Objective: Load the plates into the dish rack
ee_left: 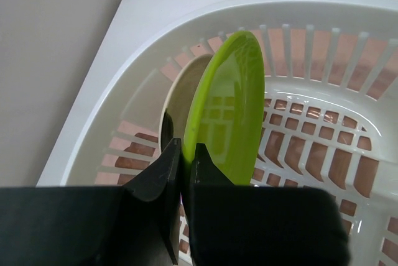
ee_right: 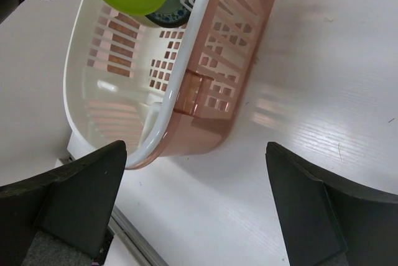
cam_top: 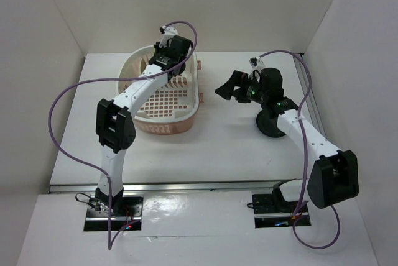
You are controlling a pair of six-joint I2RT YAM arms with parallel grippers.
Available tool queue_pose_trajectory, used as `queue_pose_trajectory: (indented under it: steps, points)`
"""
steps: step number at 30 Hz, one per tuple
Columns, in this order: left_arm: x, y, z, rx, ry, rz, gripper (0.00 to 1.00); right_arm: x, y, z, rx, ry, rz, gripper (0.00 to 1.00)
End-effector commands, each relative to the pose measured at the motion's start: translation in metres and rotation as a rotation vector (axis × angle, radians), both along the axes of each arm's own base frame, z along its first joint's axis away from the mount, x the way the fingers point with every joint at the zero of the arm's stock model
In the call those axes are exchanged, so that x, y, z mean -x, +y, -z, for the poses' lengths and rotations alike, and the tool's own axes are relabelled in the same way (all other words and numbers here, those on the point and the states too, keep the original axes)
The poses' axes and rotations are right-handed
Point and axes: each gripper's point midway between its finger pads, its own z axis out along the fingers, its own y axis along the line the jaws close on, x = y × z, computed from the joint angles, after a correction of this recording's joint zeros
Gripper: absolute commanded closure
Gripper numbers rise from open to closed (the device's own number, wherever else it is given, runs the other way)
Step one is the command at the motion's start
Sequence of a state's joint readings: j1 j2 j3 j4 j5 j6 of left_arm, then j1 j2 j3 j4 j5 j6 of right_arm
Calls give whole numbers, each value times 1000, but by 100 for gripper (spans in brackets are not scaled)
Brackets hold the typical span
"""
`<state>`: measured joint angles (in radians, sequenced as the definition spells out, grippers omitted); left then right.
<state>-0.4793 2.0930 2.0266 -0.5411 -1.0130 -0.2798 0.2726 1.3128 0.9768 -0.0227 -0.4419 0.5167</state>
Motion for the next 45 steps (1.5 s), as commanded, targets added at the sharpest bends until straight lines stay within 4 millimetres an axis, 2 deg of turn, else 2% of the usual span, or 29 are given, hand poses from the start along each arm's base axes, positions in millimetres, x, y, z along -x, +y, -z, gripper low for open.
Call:
queue_pose_trajectory:
  steps: [1, 9, 15, 16, 19, 21, 26, 38, 39, 45]
  points:
    - [-10, -4, 3, 53, -35, 1, 100, -2, 5, -22, 0, -61, -24, 0]
    - [-16, -9, 23, 70, 7, 33, 100, -2, 5, -25, 0, -61, -24, 0]
    - [-20, 0, 34, 59, 20, 31, 100, -4, 5, -21, 3, -52, -24, 0]
    - [-21, 5, 35, 59, 20, 22, 100, -5, 6, -25, 0, -61, -24, 0]
    - [-20, 4, 42, 59, 34, 29, 100, -5, 7, -22, 0, -52, -32, 0]
    - [-22, 8, 41, 63, 25, 20, 100, -5, 7, -22, 0, -51, -32, 0]
    - [-24, 2, 44, 81, 42, 58, 100, -7, 8, -22, 0, -51, -32, 0]
    - [-28, -5, 68, 90, 89, 87, 100, -9, 10, -17, -1, -42, -41, 0]
    - [-28, -6, 68, 97, 84, 83, 99, -10, 10, -21, -3, -51, -41, 0]
    - [-27, -5, 80, 85, 112, 81, 92, -11, 11, -18, -1, -42, -41, 0]
